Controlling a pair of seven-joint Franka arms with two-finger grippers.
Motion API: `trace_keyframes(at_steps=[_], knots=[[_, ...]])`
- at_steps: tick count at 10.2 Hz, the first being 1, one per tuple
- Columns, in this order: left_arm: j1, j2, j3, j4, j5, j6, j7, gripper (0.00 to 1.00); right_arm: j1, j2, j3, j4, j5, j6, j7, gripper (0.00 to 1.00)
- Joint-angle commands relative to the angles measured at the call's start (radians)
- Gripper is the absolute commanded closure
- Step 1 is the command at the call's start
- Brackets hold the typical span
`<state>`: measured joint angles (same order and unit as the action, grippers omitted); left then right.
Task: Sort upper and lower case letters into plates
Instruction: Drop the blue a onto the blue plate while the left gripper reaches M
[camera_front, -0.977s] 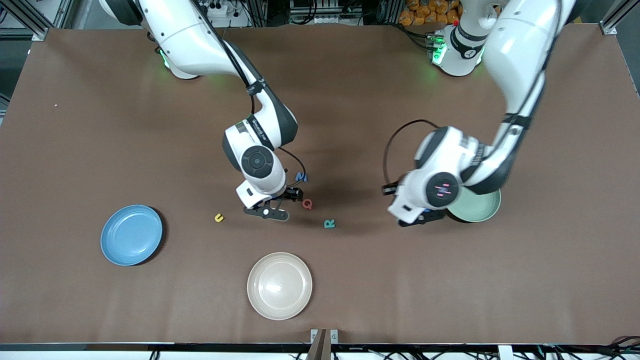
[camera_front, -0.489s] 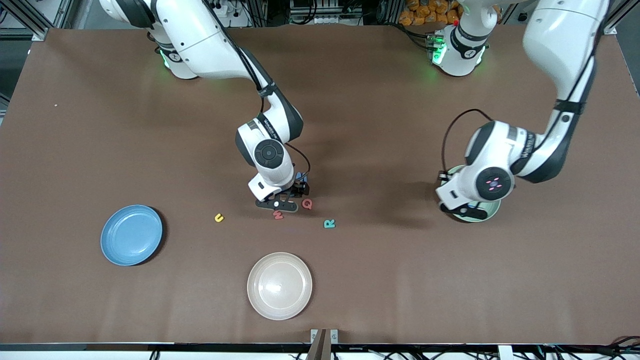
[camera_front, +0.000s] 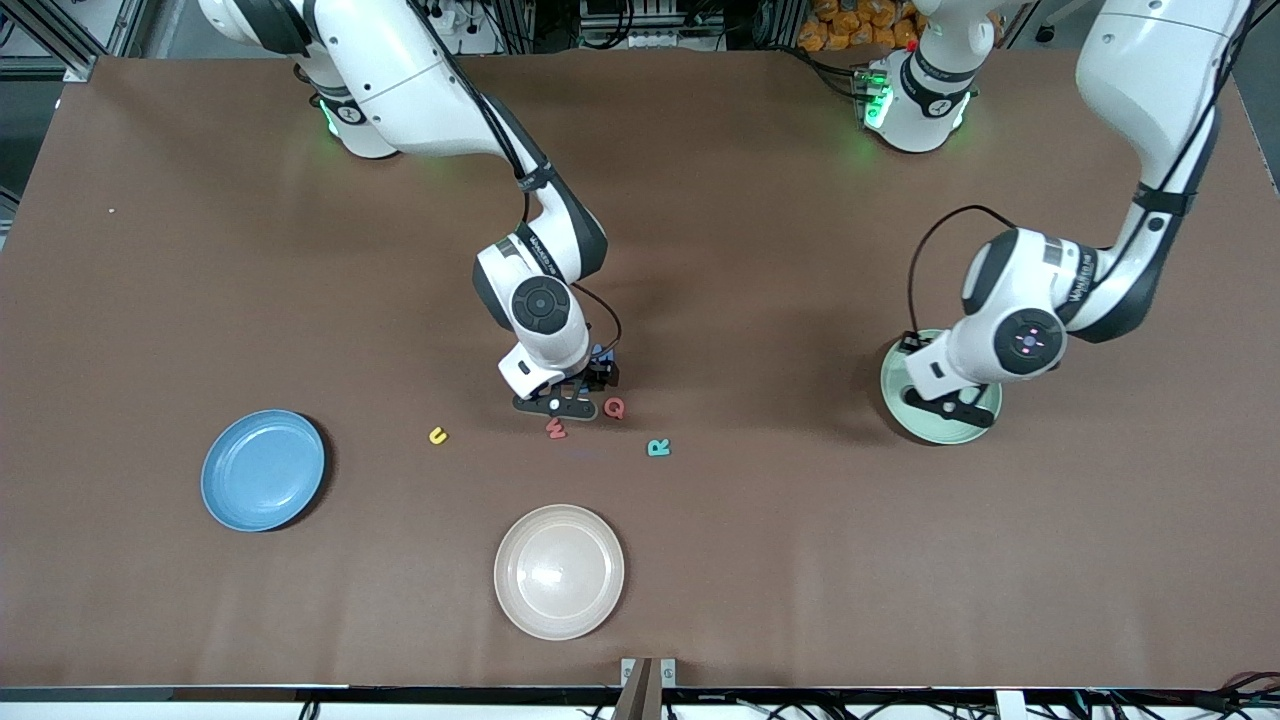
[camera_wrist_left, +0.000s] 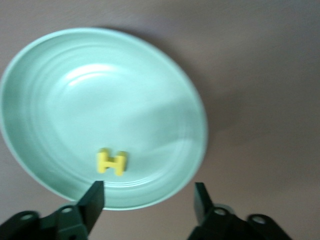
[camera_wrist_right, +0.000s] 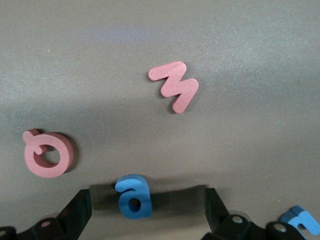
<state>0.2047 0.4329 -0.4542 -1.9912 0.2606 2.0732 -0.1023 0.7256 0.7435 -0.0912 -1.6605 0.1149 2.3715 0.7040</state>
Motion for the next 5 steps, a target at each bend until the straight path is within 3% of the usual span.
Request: trace_keyframes(at_steps=[1,2,5], knots=[[-0.024,-0.016,-0.058,0.014,-0.114,0.007,-0.176,0.16,0.012,-0.029,-0.007,-0.033,0.0,0.014,0.021,0.9],[-0.062,0.007,-0.07,0.055,-0.145,0.007,-0.294,0.16,0.011,-0.032,-0.007,-0.032,0.002,0.014,0.022,1.0],[-0.21,0.107,-0.07,0.202,-0.21,0.007,-0.705,0.15,0.006,-0.042,-0.007,-0.031,0.002,0.011,0.009,1.0]])
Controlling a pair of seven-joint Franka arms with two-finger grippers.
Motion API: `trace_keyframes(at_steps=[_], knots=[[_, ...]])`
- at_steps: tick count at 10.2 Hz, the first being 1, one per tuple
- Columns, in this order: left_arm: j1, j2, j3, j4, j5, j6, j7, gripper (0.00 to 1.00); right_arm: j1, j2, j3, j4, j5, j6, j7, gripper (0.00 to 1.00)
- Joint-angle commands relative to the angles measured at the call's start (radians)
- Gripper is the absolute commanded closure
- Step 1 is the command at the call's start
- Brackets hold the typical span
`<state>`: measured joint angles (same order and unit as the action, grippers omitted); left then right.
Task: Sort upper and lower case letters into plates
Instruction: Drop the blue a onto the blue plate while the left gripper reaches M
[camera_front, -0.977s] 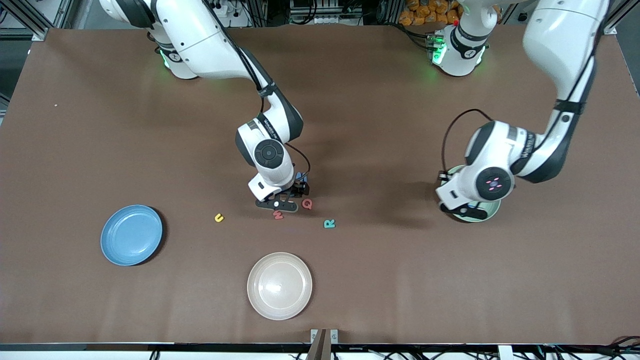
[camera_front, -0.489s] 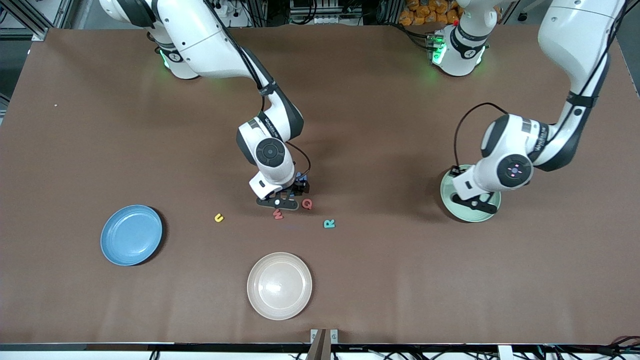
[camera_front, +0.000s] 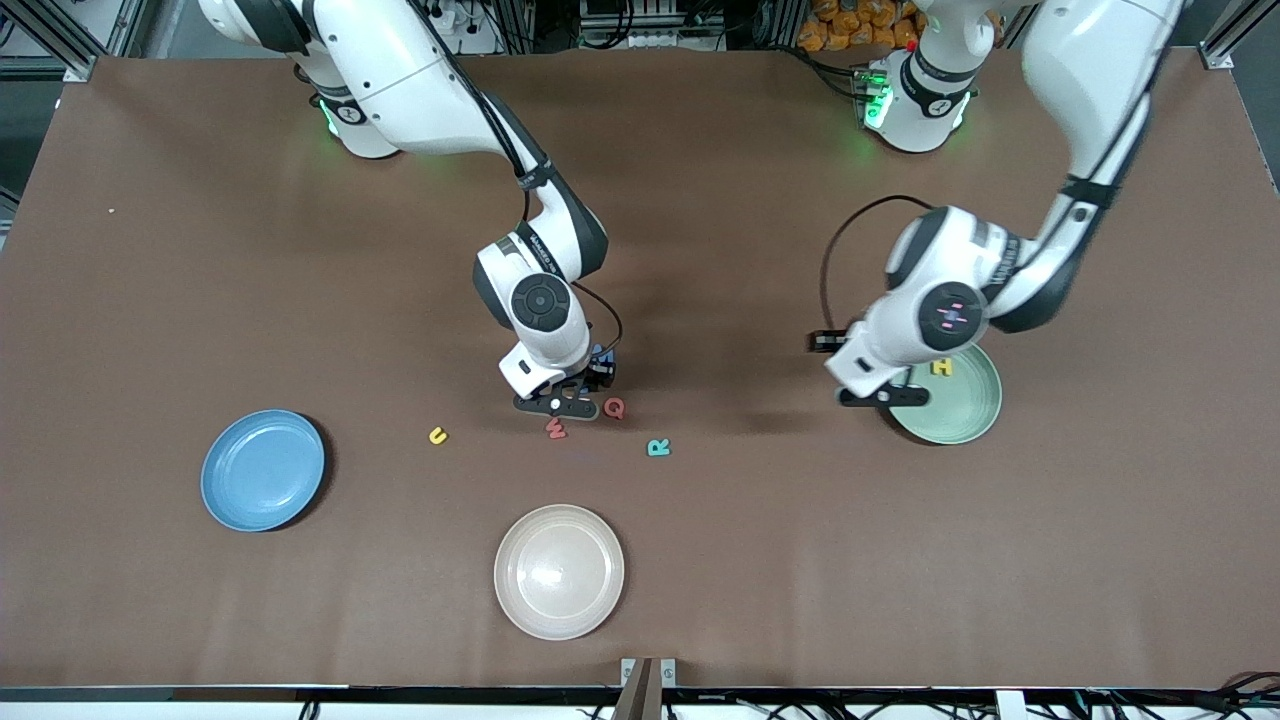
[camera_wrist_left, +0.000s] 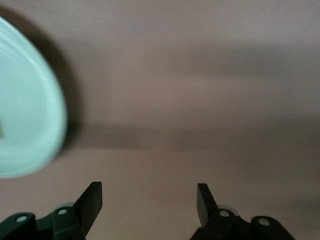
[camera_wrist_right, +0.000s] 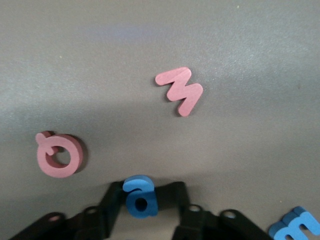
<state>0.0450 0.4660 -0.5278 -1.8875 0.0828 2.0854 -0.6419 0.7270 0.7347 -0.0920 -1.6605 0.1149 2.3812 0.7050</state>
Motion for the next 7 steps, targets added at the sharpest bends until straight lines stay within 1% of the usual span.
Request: trace_keyframes(at_steps=[1,2,3,5,6,7], knots=[[-0.078,0.103,0.003,0.141,-0.034,-0.005,-0.274,0.15,0.003,-0.044,-0.006,-0.031,0.002,-0.002,0.007,1.0],[-0.105,0.133,0.003,0.186,-0.034,-0.005,-0.353,0.15,-0.006,-0.067,-0.006,-0.031,0.002,-0.007,0.004,1.0],[-0.129,0.163,0.003,0.224,-0.032,-0.005,-0.42,0.15,-0.032,-0.102,-0.006,-0.03,0.002,-0.039,-0.01,1.0],[-0.192,0.198,0.006,0.252,-0.028,0.028,-0.49,0.03,-0.127,-0.196,-0.005,-0.021,0.011,-0.167,-0.16,1.0],[-0.242,0.215,0.02,0.263,-0.026,0.069,-0.557,0.03,-0.17,-0.216,-0.006,-0.018,0.011,-0.21,-0.227,1.0],[-0.295,0.232,0.057,0.283,-0.026,0.117,-0.656,0.03,-0.225,-0.221,-0.008,-0.016,0.009,-0.239,-0.29,1.0]])
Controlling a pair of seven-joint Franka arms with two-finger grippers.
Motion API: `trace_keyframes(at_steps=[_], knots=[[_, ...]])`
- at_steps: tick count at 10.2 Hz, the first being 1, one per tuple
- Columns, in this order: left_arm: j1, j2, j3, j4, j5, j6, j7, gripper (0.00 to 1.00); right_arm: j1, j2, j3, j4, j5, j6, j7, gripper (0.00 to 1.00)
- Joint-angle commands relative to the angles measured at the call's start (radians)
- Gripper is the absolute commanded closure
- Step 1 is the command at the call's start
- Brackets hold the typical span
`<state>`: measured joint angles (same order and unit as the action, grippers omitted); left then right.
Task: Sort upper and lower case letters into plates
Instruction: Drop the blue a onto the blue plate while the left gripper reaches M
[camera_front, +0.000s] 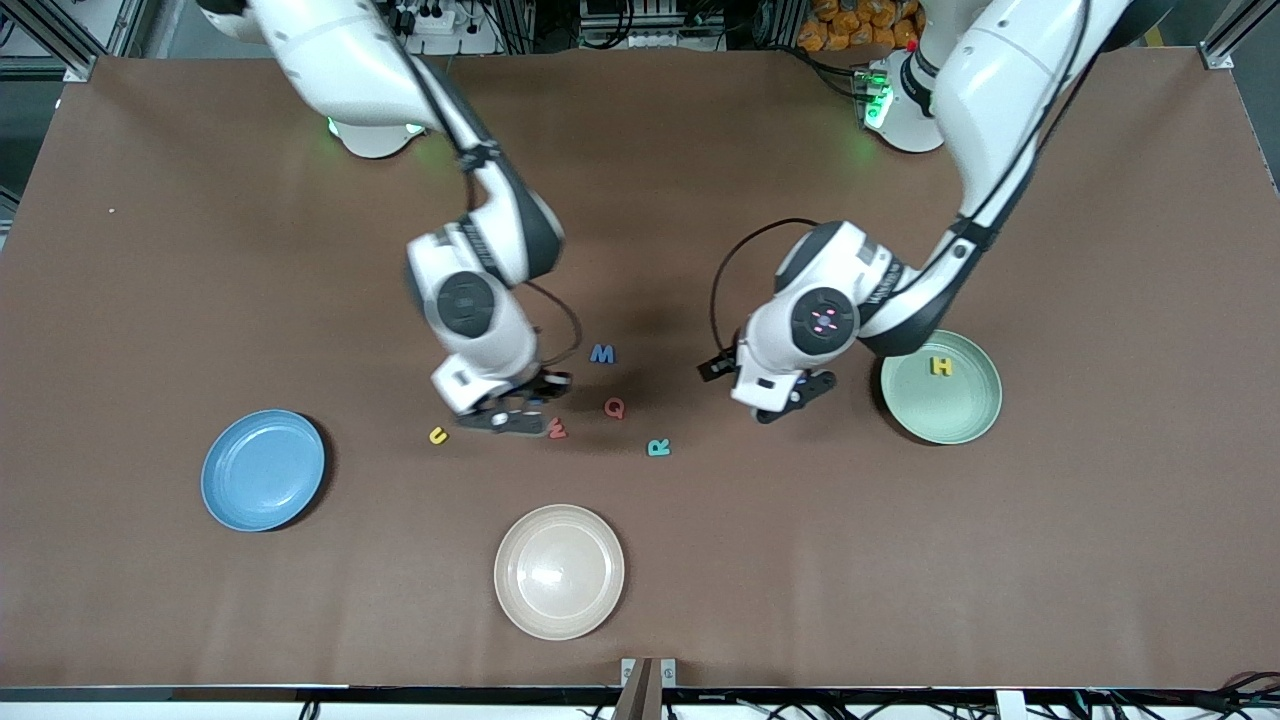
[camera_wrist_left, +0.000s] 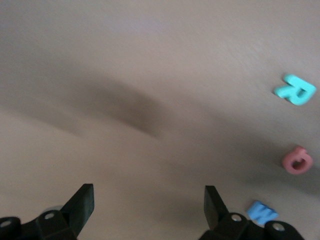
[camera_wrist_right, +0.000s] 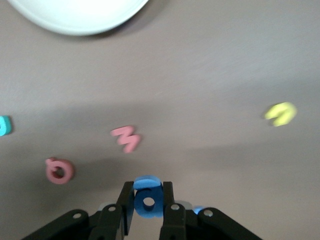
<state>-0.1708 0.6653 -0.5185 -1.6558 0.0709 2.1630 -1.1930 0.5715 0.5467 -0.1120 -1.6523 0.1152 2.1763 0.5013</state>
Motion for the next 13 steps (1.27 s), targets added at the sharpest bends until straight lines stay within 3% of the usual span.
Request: trace_keyframes(at_steps=[1,3,4,5,6,10,11,12,13], knots=[[-0.137,0.054,0.073,0.076,-0.013,0.072,-0.232,0.04,-0.128,-0.031,0.009,-0.023,0.006,-0.041,-0.124,1.0],[-0.272,0.117,0.161,0.131,-0.023,0.139,-0.46,0.04,-0.237,-0.019,0.006,-0.018,-0.008,-0.038,-0.238,1.0],[-0.315,0.164,0.175,0.151,-0.023,0.226,-0.625,0.05,-0.295,0.001,0.005,-0.005,-0.049,-0.033,-0.301,1.0],[-0.347,0.184,0.182,0.151,-0.019,0.303,-0.834,0.13,-0.361,0.025,0.006,0.011,-0.111,-0.027,-0.344,1.0],[-0.354,0.181,0.184,0.151,-0.02,0.305,-0.99,0.15,-0.416,0.041,0.006,0.014,-0.138,-0.003,-0.401,1.0],[-0.377,0.207,0.187,0.159,-0.022,0.362,-1.209,0.12,-0.568,0.126,0.006,0.07,-0.144,0.108,-0.595,1.0],[-0.409,0.209,0.187,0.159,-0.017,0.371,-1.227,0.12,-0.591,0.139,0.006,0.083,-0.135,0.109,-0.583,0.54],[-0.447,0.215,0.211,0.16,-0.02,0.38,-1.231,0.12,-0.611,0.136,0.008,0.082,-0.1,0.126,-0.534,0.01],[-0.472,0.217,0.234,0.16,-0.02,0.389,-1.229,0.12,-0.616,0.13,0.008,0.082,-0.088,0.119,-0.473,0.0]])
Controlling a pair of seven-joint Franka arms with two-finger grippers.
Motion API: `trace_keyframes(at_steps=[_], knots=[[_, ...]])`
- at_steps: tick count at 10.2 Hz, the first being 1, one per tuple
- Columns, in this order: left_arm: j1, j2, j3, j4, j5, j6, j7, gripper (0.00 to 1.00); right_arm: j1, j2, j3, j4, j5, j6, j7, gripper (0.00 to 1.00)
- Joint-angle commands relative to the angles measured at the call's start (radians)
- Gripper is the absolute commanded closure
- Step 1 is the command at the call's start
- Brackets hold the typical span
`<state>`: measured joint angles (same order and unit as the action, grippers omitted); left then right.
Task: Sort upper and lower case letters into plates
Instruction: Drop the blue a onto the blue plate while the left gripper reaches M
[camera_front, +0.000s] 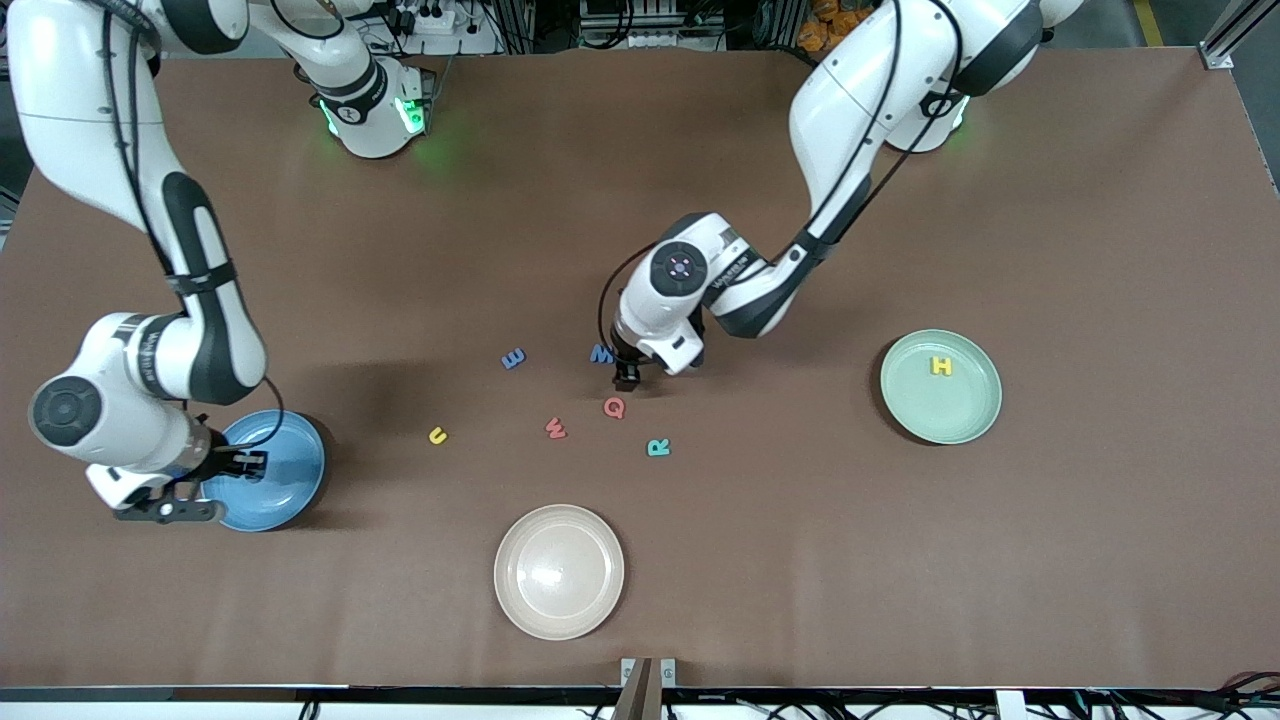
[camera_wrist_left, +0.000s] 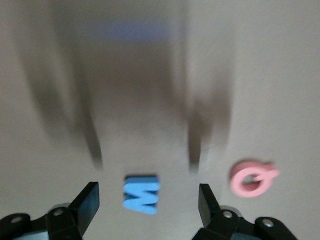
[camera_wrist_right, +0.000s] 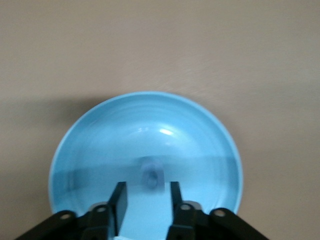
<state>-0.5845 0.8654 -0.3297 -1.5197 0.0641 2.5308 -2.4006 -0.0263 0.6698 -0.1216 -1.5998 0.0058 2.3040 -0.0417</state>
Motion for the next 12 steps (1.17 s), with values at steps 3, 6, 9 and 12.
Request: trace_keyframes(at_steps=[3,6,9,12], knots=[[-0.074,0.041,0.06,0.024,-0.004,0.072,0.003,0.03,0.014,-0.009,0.022,0.027,0.022,-0.059,0.407,0.0],[-0.074,0.069,0.064,0.047,-0.004,0.098,0.037,0.0,0.067,-0.023,0.025,0.015,0.022,-0.115,0.725,0.0],[-0.09,0.072,0.07,0.049,0.0,0.098,0.072,0.28,0.141,-0.024,0.027,0.014,0.022,-0.095,1.041,0.0],[-0.092,0.072,0.07,0.047,0.002,0.098,0.077,0.49,0.178,-0.038,0.039,0.012,0.089,-0.031,1.141,0.0]])
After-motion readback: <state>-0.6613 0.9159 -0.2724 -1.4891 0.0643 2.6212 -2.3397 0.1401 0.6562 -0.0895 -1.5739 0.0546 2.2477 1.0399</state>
